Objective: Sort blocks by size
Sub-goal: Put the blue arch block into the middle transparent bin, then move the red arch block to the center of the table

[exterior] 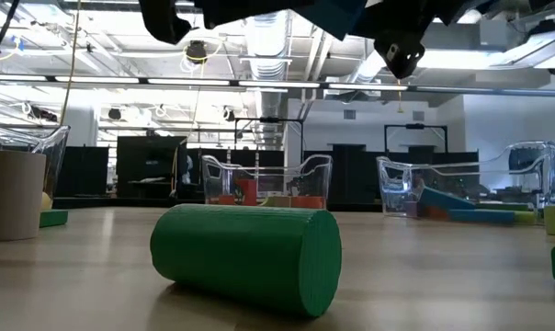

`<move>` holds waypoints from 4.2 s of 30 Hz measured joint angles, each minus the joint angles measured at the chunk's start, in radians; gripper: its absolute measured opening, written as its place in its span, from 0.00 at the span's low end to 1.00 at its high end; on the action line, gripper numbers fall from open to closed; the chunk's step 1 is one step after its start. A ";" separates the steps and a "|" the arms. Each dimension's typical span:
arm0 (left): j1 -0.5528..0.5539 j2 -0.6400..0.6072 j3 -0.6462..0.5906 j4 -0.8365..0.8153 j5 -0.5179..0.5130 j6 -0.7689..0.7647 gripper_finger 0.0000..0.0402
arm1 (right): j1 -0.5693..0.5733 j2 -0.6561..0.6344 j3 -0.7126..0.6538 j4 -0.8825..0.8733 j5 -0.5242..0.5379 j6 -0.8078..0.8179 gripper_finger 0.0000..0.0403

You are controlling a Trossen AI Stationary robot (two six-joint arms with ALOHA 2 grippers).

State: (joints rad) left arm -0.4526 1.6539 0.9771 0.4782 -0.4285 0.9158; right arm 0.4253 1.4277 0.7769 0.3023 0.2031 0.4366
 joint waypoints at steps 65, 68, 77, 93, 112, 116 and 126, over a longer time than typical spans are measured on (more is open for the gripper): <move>0.455 -0.088 0.004 -0.136 0.083 -0.238 0.34 | 0.050 -0.165 0.000 -0.665 0.301 0.079 0.66; 0.562 -0.125 0.004 -0.151 0.174 -0.338 0.34 | 0.042 -0.165 0.000 -0.688 0.313 0.079 0.66; 0.874 -0.108 0.068 -0.307 0.408 -0.611 0.34 | 0.029 -0.164 -0.028 -0.692 0.328 0.079 0.66; 1.093 0.096 0.241 -0.652 0.550 -0.783 0.34 | 0.023 -0.164 -0.098 -0.658 0.350 0.082 0.66; 1.047 0.094 0.248 -0.647 0.560 -0.799 0.55 | 0.034 -0.165 -0.097 -0.673 0.348 0.143 0.66; 1.010 0.087 0.258 -0.654 0.578 -0.770 0.55 | 0.036 -0.172 -0.097 -0.736 0.340 0.194 0.66; 0.841 -0.007 0.299 -0.712 0.646 -0.713 0.55 | 0.060 -0.283 -0.097 -0.913 0.316 0.362 0.66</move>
State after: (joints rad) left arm 0.3883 1.6469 1.2758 -0.2334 0.2172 0.2024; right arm 0.4853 1.1451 0.6800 -0.6104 0.5189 0.7981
